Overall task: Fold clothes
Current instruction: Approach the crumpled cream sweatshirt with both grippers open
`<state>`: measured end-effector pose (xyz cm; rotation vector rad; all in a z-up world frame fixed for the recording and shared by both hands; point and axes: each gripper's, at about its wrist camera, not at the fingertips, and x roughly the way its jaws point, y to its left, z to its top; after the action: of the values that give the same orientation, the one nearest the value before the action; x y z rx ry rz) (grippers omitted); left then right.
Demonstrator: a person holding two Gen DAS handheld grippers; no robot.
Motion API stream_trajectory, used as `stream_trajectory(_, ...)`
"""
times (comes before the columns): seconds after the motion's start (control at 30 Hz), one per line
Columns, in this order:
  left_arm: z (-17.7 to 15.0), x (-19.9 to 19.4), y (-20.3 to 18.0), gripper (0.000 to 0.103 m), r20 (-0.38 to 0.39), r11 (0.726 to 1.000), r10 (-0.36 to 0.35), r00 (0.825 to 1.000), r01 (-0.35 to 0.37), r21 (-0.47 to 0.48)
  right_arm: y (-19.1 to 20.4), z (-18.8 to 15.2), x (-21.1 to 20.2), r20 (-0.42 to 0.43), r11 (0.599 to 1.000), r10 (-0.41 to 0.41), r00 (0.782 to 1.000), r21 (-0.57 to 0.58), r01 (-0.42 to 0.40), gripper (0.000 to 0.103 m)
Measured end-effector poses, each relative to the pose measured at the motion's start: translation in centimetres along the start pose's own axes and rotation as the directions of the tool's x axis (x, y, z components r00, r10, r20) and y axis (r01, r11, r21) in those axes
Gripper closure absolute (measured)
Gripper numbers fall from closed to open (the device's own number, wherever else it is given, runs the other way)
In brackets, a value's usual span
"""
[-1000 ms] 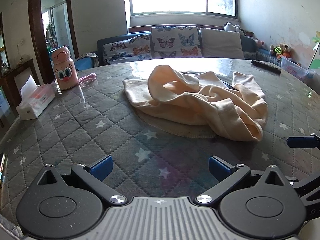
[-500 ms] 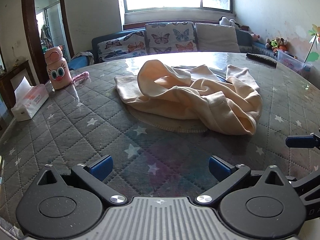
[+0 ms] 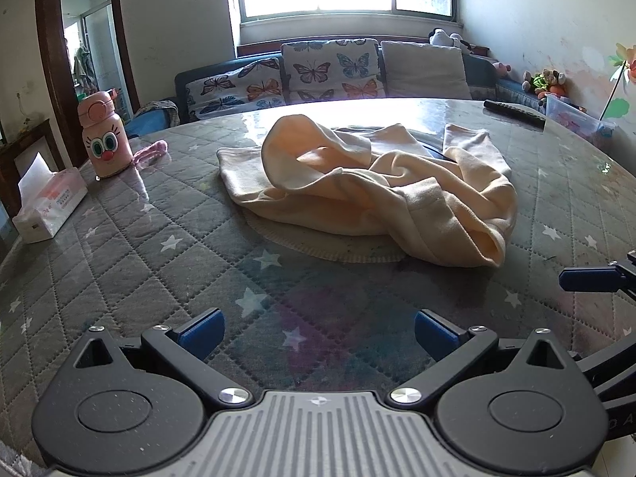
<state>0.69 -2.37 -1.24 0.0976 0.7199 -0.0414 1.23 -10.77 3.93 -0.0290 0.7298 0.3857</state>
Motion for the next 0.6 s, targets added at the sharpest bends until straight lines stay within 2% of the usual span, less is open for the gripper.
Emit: stream_trajectory(0.6,0.43,0.8,-0.03,0.0,-0.013,1.0,-0.008,1.0,0.008,0.005,-0.19,0.3,0.8,-0.01,1.0,0.005,1.0,0.022,-0.005,0.0)
